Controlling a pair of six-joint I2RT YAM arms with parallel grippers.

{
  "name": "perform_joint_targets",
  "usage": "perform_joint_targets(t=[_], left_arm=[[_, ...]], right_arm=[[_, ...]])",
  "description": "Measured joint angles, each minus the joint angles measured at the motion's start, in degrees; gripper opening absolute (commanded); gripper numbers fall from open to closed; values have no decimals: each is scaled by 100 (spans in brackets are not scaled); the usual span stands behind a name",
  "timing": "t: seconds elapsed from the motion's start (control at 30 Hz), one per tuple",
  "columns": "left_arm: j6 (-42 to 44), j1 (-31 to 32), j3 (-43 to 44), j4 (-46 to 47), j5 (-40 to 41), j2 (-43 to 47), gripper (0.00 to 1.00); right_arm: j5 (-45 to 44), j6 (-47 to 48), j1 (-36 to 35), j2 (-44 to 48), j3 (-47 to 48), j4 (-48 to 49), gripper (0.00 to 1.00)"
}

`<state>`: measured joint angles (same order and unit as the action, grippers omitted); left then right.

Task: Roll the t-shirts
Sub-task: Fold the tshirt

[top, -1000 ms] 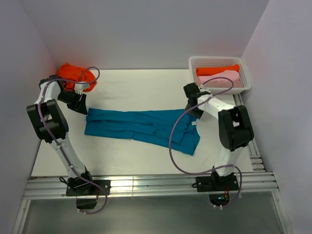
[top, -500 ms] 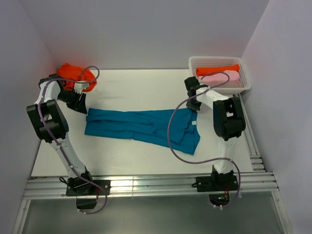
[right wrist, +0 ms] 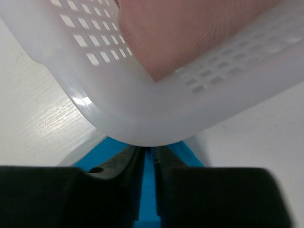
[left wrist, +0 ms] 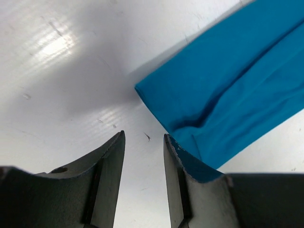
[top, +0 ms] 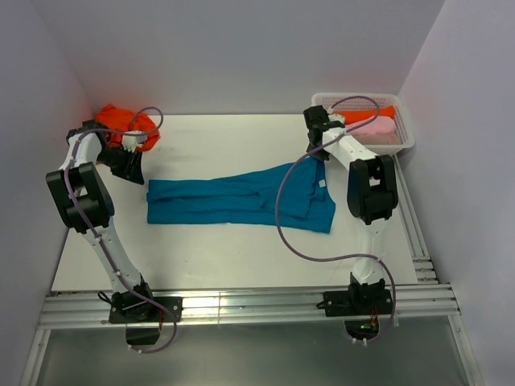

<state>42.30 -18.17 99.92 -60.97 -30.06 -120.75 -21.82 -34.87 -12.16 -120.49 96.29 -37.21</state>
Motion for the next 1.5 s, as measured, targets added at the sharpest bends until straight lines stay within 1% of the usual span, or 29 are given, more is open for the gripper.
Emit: perform_joint_targets(t=[0.03, 0.07, 0.17, 0.2, 0.27, 0.33, 0.4, 0.5, 0.63, 0.77, 0.83, 0.97, 1.07, 1.17, 1.3, 1.4, 1.43, 1.5], left_arm=[[-42, 0, 11, 59, 0, -2, 45], [-116, 0, 26, 109, 0, -9, 46], [-291, 0, 59, 275, 2, -15, 51], [-354, 0, 68, 330, -2, -15, 52], [-461, 0, 79, 431, -15, -15, 54], [-531, -2, 81, 472, -28, -15, 55], [-542, -35, 81, 455, -61, -7, 55], [-466, -85, -31, 407, -127, 96, 55], [-125, -188, -662, 173, -177, 560, 56], [214, -227, -1554, 57, -109, 1115, 56], [391, -225, -1961, 2, -55, 1327, 56], [629, -216, -2356, -39, 11, 1410, 56], [699, -205, -2623, 66, 85, 1423, 56], [748, -177, -2787, 120, 160, 1445, 56], [732, -70, -2933, 409, 256, 1504, 56], [662, 11, -2957, 581, 295, 1506, 55], [645, 37, -2962, 625, 297, 1506, 55], [599, 79, -2977, 708, 302, 1506, 53]], right_arm=[[-31, 0, 4, -37, 96, -2, 30], [-50, 15, 9, -72, 177, -28, 42], [-107, 17, 50, -160, 278, -85, 54], [-105, 24, 63, -162, 264, -120, 56], [-107, 17, 98, -122, 151, -125, 58], [-98, -17, 118, 48, -155, -92, 58], [-28, -63, 118, 422, -732, -59, 59], [125, -188, 118, 1292, -1725, 0, 59], [367, -479, 70, 2903, -3147, 76, 59], [470, -828, -164, 4098, -4199, 142, 60], [568, -1010, -297, 4500, -4715, 170, 61], [780, -1386, -520, 4970, -5670, 184, 62], [846, -1593, -601, 5069, -6037, 203, 62], [929, -1746, -625, 5077, -6157, 275, 62], [951, -1873, -627, 4868, -6166, 599, 57], [933, -1943, -634, 4605, -6157, 782, 44], [918, -1961, -634, 4551, -6127, 833, 33], [894, -1971, -634, 4489, -6109, 911, 21]])
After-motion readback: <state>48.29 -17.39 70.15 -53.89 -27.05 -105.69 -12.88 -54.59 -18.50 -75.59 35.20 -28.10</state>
